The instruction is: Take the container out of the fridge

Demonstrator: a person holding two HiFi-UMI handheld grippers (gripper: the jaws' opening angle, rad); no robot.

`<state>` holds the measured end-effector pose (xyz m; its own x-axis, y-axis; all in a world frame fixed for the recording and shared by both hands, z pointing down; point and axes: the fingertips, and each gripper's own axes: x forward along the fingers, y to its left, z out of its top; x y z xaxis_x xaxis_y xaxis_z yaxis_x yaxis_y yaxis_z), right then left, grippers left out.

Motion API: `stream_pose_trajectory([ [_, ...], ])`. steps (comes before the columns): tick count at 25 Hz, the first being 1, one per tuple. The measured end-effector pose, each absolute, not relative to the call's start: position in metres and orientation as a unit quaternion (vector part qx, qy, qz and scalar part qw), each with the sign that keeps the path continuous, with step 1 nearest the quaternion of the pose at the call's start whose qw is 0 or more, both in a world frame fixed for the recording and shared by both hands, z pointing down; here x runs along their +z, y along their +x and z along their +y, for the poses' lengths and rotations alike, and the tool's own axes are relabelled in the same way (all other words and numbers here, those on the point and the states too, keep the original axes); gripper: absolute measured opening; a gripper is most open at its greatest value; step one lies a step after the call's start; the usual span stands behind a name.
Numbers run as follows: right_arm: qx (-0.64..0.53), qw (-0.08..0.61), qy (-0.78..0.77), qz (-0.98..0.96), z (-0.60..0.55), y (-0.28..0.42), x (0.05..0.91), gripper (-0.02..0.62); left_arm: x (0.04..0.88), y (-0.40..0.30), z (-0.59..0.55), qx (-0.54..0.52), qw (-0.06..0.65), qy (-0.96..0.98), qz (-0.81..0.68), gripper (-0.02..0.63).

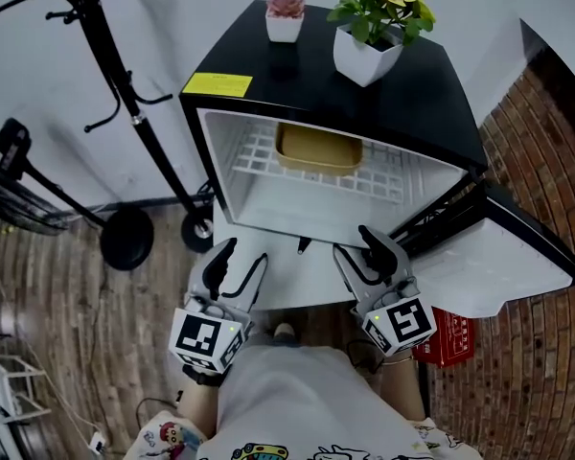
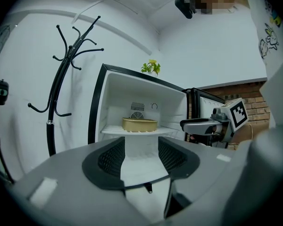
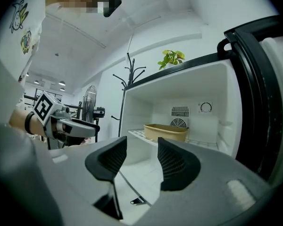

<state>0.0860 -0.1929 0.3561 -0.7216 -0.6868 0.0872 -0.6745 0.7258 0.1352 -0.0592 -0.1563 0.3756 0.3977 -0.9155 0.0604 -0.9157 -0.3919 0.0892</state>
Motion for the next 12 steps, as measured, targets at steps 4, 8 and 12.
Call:
stream_pose_trajectory([
  [4,-0.055,0.063,0.356,-0.931,-0.194,0.084,0.353,0.199,0.379,-0.057,-0.157,0.0,0.055,0.832,-0.552,0.217],
  [8,-0.061,0.062,0.351,-0.932,-0.195,0.081,0.35,0.199,0.372,-0.058,-0.159,0.003,0.05,0.831,-0.554,0.217],
  [12,-0.07,0.073,0.348,-0.932,-0.195,0.075,0.351,0.199,0.371,-0.059,-0.161,0.003,0.05,0.834,-0.549,0.217],
])
